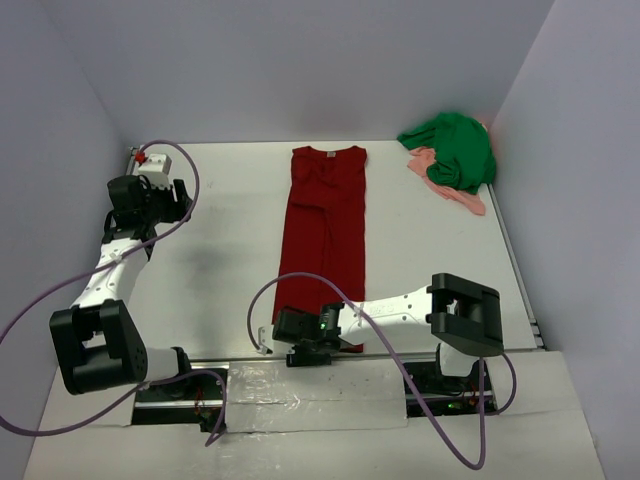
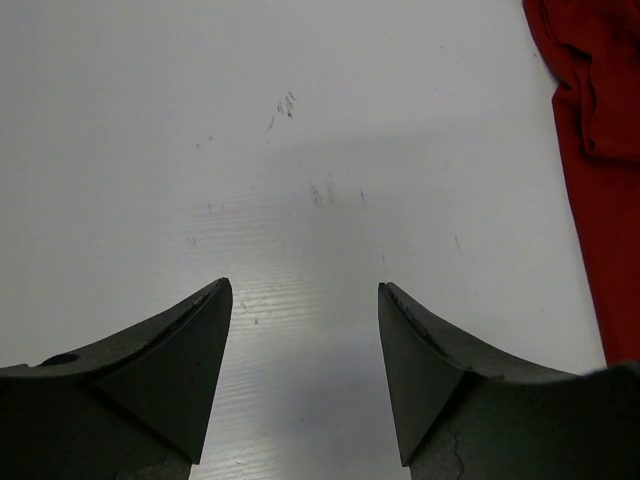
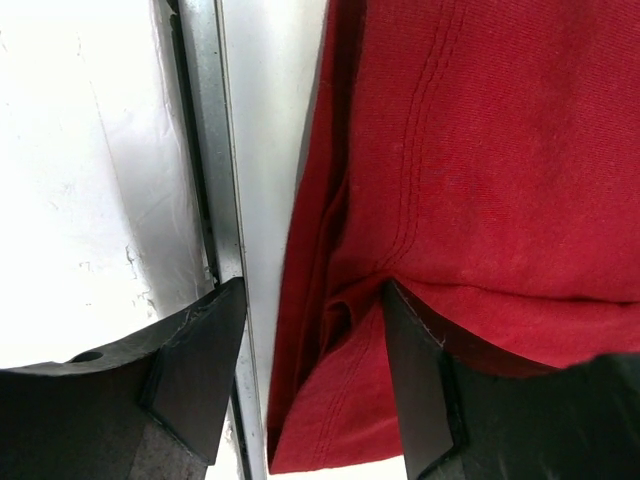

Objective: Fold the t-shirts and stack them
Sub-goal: Fold the tshirt

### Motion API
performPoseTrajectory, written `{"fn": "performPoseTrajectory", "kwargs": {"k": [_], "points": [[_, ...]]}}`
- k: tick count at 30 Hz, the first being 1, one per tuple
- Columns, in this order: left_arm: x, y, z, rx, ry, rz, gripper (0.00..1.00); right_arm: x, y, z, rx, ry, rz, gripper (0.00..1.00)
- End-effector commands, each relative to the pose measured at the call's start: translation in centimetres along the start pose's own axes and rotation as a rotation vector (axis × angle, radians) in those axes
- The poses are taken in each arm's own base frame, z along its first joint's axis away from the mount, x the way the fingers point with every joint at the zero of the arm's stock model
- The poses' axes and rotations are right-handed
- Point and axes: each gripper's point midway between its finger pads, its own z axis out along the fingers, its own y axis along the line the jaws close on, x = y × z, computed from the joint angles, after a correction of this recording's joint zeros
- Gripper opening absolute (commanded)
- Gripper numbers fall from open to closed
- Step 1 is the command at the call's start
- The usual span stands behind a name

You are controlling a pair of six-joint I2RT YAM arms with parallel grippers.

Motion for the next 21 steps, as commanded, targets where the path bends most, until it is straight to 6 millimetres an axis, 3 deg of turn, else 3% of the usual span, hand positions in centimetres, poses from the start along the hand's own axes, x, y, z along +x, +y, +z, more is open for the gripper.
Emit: {"fn": "performPoseTrajectory", "kwargs": {"k": [1,15,21], "points": [[-1.3,0.0,0.2,0.022,-0.043,0.024,0.69,-1.9,-3.1,-1.3,0.112,-0.063,0.010,0.63],[-0.9,-0.3,0.3,0.037,-0.032,0.025,0.69,-2.9,-4.8,-4.0,0.141,-0.101,0.032,0.64],[-0.9,-0.4,0.2,0.043,-0.034,0.025,0.69,-2.4,-4.8,-3.3,0.132,-0.092,0.050,0.64]]}}
